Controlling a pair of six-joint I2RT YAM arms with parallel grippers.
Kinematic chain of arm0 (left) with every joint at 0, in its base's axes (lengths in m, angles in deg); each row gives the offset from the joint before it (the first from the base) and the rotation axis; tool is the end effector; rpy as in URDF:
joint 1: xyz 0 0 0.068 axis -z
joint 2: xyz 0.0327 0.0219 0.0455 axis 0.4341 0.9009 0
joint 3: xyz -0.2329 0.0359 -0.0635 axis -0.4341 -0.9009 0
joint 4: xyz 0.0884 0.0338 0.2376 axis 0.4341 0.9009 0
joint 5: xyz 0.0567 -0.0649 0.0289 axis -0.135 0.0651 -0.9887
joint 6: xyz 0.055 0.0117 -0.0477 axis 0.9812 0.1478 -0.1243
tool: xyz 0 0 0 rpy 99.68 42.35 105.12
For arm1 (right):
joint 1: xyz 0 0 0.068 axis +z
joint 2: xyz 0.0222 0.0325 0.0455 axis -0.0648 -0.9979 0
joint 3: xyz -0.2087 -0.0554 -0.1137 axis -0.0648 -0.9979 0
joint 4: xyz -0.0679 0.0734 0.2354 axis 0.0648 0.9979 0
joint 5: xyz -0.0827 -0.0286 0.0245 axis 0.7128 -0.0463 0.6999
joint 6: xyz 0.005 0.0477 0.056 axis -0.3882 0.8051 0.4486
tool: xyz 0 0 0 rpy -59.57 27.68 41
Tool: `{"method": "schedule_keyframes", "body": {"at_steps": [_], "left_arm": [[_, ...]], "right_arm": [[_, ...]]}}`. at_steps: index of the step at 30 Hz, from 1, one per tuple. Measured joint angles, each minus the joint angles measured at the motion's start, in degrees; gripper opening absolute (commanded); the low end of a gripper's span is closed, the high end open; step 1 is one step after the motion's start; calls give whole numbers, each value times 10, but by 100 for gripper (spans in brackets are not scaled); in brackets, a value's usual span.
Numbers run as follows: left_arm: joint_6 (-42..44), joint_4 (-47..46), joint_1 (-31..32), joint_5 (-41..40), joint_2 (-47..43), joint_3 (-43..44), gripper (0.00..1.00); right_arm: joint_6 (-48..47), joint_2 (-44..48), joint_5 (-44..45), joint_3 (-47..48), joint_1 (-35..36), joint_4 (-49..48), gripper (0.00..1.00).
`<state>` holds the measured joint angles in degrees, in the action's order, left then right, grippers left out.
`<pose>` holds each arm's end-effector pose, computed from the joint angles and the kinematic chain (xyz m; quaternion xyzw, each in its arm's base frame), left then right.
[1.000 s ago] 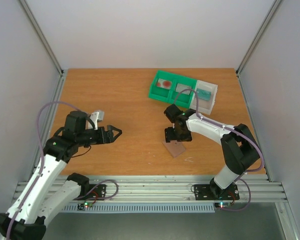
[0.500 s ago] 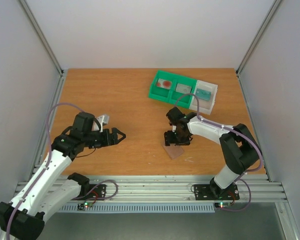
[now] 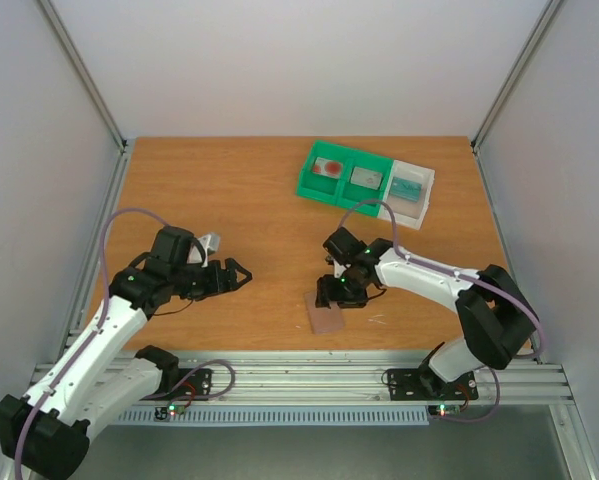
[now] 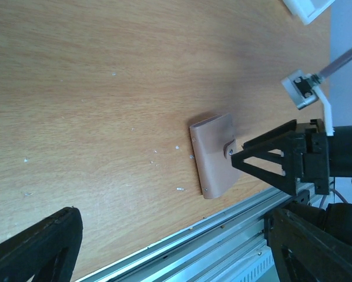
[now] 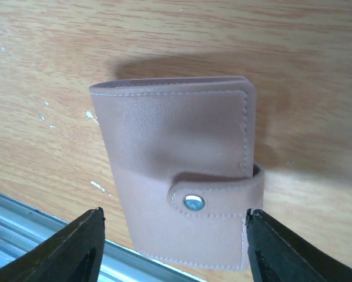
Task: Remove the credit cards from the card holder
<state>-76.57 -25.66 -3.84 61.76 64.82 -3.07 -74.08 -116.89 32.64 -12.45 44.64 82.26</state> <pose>0.1678 -0.0982 0.2200 -0.0179 0.9180 -0.3524 0.1808 0.1901 0.1906 0.1252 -0.2888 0.9376 0.1909 0.0330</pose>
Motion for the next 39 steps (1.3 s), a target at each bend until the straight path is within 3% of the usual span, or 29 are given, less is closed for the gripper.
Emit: {"method": "schedule_keyframes", "body": {"at_steps": [5, 8, 25, 39], "left_arm": [[-2, 0, 0, 0, -4, 0, 89], [-4, 1, 0, -2, -11, 0, 89], [-12, 23, 0, -32, -79, -1, 91], [-12, 25, 0, -43, -82, -1, 92]], "right_arm": [[20, 31, 16, 5, 23, 27, 36], [33, 28, 28, 16, 45, 34, 31], [63, -100, 187, 127, 117, 112, 26], [68, -121, 208, 123, 122, 114, 31]]}}
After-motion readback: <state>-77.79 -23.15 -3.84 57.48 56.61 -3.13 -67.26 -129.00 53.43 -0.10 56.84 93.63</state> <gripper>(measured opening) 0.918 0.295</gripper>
